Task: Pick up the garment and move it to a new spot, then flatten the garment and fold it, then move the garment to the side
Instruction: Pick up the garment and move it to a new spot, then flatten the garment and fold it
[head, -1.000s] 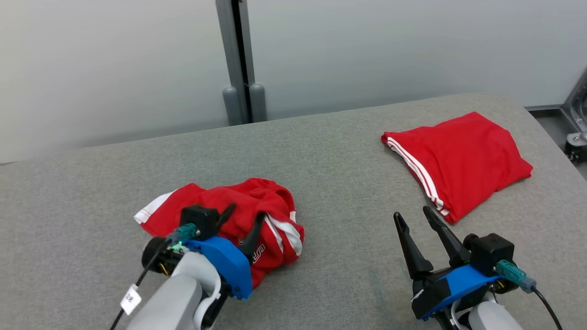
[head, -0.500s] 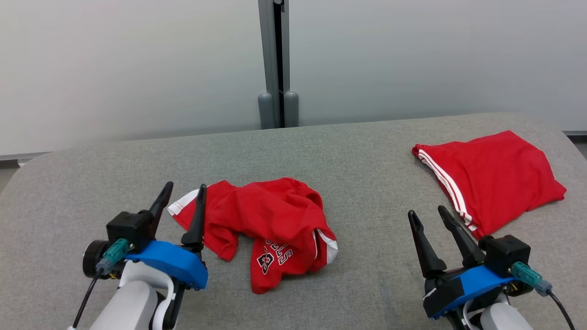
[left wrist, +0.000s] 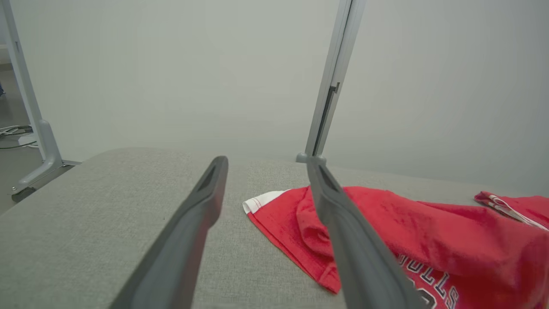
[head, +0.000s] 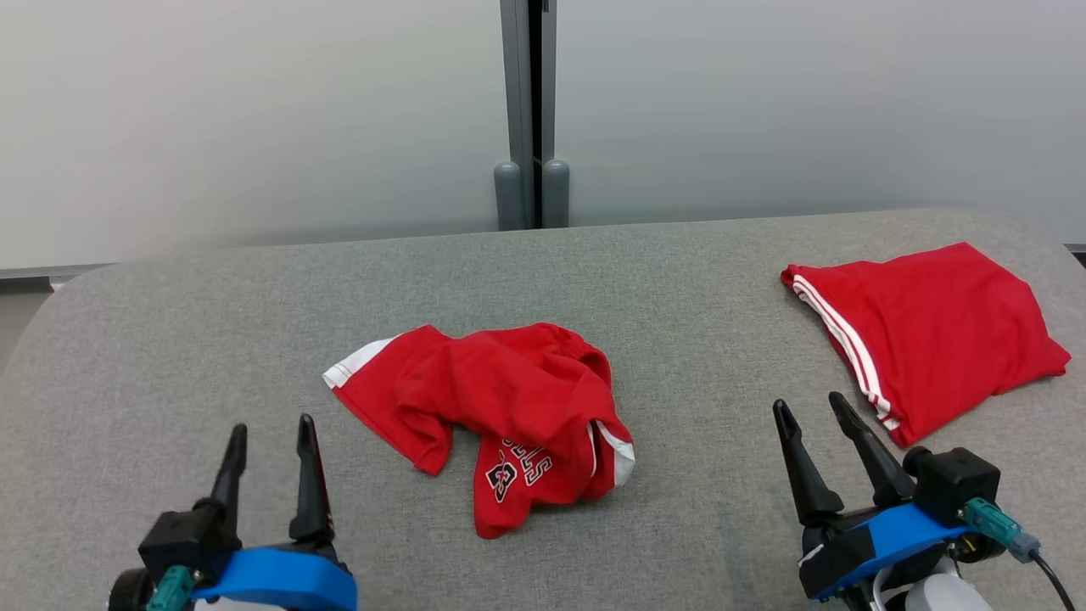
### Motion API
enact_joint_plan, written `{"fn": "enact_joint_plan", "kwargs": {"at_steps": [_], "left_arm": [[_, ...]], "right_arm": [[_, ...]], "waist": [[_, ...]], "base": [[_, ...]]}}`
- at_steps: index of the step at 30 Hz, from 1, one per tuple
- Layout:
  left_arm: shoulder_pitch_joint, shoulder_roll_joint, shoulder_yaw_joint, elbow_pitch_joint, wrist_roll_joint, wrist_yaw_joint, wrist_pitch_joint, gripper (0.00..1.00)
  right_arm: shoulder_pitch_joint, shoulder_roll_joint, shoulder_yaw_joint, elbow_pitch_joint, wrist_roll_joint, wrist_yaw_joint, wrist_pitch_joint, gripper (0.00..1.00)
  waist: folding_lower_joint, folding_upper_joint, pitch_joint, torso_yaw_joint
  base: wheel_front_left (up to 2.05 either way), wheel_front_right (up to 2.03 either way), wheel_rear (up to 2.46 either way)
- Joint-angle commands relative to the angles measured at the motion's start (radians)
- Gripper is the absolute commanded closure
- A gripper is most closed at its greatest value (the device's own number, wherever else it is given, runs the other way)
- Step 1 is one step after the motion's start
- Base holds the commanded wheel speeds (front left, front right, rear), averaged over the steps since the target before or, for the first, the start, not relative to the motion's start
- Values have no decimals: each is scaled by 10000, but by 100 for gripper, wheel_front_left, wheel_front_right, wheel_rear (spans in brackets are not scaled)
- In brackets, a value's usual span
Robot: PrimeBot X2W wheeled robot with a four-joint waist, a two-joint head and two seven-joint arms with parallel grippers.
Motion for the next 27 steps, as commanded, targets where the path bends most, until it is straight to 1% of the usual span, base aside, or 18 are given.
{"fn": "enact_joint_plan", "kwargs": {"at_steps": [1, 7, 18, 27], "left_arm": [[91, -131, 114, -61, 131, -157, -42, 0], [127, -561, 538, 105, 595, -612, -43, 0], [115, -1056, 1270, 403, 1246, -1265, -45, 0], [34, -1328, 1560, 649, 1562, -1566, -45, 0]], "right_arm": [[132, -60, -37, -34, 7, 1, -29, 0], [-42, -8, 46, 34, -29, 1, -29, 0], [-24, -40, 91, 123, 26, 1, -29, 0], [-60, -98, 255, 324, 105, 1, -29, 0]], "waist": [[1, -1, 6, 1], [1, -1, -24, -16], [1, -1, -61, -41], [1, -1, -73, 118]], "base": [[0, 0, 0], [0, 0, 0], [0, 0, 0], [0, 0, 0]]}}
